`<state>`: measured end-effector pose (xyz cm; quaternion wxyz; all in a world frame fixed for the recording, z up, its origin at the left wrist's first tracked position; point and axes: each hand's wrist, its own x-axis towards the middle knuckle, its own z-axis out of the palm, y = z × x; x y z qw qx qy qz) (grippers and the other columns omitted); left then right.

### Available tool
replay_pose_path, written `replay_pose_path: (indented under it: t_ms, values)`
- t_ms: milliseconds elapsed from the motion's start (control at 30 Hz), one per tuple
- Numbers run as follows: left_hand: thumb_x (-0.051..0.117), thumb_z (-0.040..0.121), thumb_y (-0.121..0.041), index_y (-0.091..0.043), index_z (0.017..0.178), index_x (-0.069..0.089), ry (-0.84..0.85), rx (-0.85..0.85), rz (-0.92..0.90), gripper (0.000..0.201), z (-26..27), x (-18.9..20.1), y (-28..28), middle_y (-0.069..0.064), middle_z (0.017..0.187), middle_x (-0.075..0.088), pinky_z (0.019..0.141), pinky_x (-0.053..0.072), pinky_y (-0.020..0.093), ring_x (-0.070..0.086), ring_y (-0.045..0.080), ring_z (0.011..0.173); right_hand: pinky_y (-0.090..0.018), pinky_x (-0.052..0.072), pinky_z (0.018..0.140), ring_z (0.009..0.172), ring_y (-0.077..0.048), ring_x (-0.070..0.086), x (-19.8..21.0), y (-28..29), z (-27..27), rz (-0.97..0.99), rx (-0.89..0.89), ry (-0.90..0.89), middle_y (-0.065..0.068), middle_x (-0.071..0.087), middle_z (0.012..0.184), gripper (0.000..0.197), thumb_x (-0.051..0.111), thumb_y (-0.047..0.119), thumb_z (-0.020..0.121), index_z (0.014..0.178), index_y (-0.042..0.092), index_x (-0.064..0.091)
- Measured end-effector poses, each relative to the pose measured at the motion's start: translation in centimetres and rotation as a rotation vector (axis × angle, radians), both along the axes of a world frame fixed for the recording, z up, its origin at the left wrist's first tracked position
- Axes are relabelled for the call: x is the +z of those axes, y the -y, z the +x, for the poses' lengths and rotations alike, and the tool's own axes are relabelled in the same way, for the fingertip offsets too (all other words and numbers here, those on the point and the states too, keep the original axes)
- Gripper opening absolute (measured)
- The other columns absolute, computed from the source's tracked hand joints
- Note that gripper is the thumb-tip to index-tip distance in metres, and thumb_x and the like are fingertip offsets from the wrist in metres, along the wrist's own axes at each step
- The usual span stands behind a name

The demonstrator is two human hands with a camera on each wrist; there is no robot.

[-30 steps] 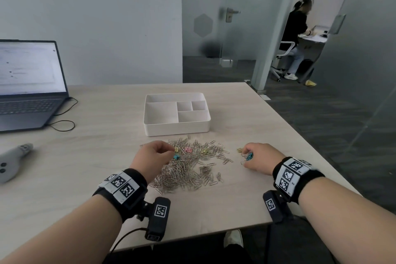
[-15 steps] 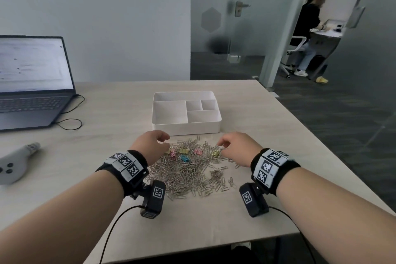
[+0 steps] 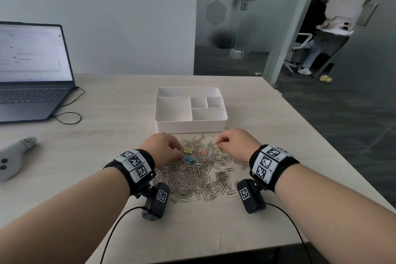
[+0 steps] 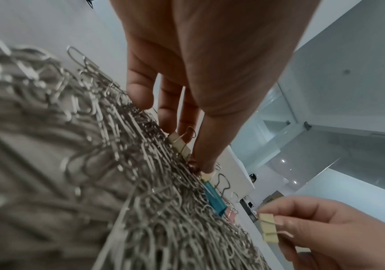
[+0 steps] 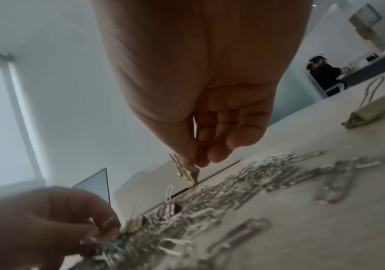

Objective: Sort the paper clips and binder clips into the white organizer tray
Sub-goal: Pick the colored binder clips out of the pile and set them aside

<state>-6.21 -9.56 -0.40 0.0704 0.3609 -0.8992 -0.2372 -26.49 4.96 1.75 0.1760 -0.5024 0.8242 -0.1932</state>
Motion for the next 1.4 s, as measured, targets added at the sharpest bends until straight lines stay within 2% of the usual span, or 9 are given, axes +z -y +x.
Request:
replay_pose_path:
  t_ms: [233,467,600,700,900,1033,1100,1233,1400]
  values:
    - [0.07,0.087,-0.036,-0.031,0.105,0.077,0.006,-0.053,0.015,0.019,-0.1,0.3,0.1,-0.006,0.097,0.066,0.075,0.046,0.025,0.061,0.012,0.087,-0.026,0.042,0.053,0.061,-0.017,0.052,-0.1,2.5,0.8,0.075,-0.013,0.254,0.0,0.072,0.095,0.03,0.062,0.015,0.093,0.122,0.022,0.068]
    - [0.079,0.08,-0.036,-0.027,0.093,0.074,-0.069,-0.013,0.044,0.017,0.5,-0.1,0.0,-0.008,0.094,0.065,0.069,0.046,0.024,0.061,0.012,0.085,-0.025,0.046,0.063,0.067,-0.01,0.055,-0.9,3.5,1.2,0.079,-0.042,0.226,0.008,0.065,0.08,0.014,0.067,0.018,0.092,0.102,0.013,0.075]
    - [0.08,0.079,-0.032,-0.023,0.086,0.068,-0.099,0.014,0.05,0.016,1.1,-0.3,-0.1,-0.01,0.089,0.064,0.06,0.045,0.019,0.059,0.008,0.077,-0.04,0.057,0.079,0.077,-0.018,0.065,-0.8,2.6,1.3,0.023,-0.033,0.234,0.001,0.073,0.09,0.009,0.066,0.019,0.091,0.091,0.017,0.074]
    - [0.078,0.08,-0.029,-0.024,0.084,0.066,-0.118,0.023,0.051,0.014,1.4,-0.3,-0.5,-0.01,0.086,0.063,0.058,0.044,0.019,0.056,0.003,0.069,-0.036,0.057,0.07,0.067,-0.015,0.062,-0.2,1.5,1.5,-0.07,-0.019,0.164,0.002,0.074,0.087,0.01,0.064,0.021,0.091,0.089,0.021,0.074]
    - [0.078,0.081,-0.025,-0.024,0.082,0.063,-0.151,0.045,0.04,0.015,1.8,0.8,-1.6,-0.006,0.082,0.066,0.064,0.055,0.028,0.06,0.01,0.067,-0.028,0.051,0.056,0.051,-0.007,0.054,1.4,-1.1,2.1,-0.203,0.039,-0.017,0.012,0.072,0.081,0.016,0.062,0.029,0.092,0.094,0.031,0.078]
    - [0.078,0.081,-0.025,-0.025,0.081,0.063,-0.186,0.066,0.04,0.015,2.2,1.4,-2.1,-0.006,0.083,0.066,0.066,0.058,0.03,0.062,0.011,0.068,-0.028,0.047,0.053,0.051,-0.013,0.052,1.2,-2.4,1.6,-0.277,-0.07,0.271,0.007,0.073,0.071,0.011,0.069,0.024,0.09,0.089,0.027,0.079]
    - [0.077,0.081,-0.025,-0.026,0.081,0.063,-0.207,0.072,0.036,0.014,2.3,1.7,-2.5,-0.006,0.083,0.066,0.066,0.058,0.03,0.061,0.011,0.068,-0.028,0.044,0.051,0.051,-0.013,0.052,1.0,-2.9,1.5,-0.342,-0.126,0.452,0.0,0.076,0.08,0.011,0.07,0.018,0.089,0.089,0.024,0.08]
    - [0.076,0.082,-0.026,-0.027,0.084,0.063,-0.23,0.073,0.037,0.013,2.2,2.0,-3.3,-0.007,0.084,0.066,0.071,0.061,0.035,0.063,0.012,0.07,-0.021,0.025,0.041,0.048,-0.011,0.047,1.0,-3.8,1.5,-0.374,-0.182,0.778,-0.003,0.074,0.081,0.01,0.069,0.013,0.091,0.095,0.015,0.077]
    - [0.072,0.087,-0.027,-0.032,0.096,0.069,-0.236,0.032,0.055,0.011,1.6,2.3,-4.3,-0.009,0.08,0.064,0.072,0.059,0.033,0.061,0.01,0.065,-0.019,0.024,0.041,0.044,-0.01,0.042,0.2,-4.6,1.4,-0.289,-0.169,0.601,-0.004,0.064,0.069,0.008,0.069,0.013,0.09,0.09,0.016,0.077]
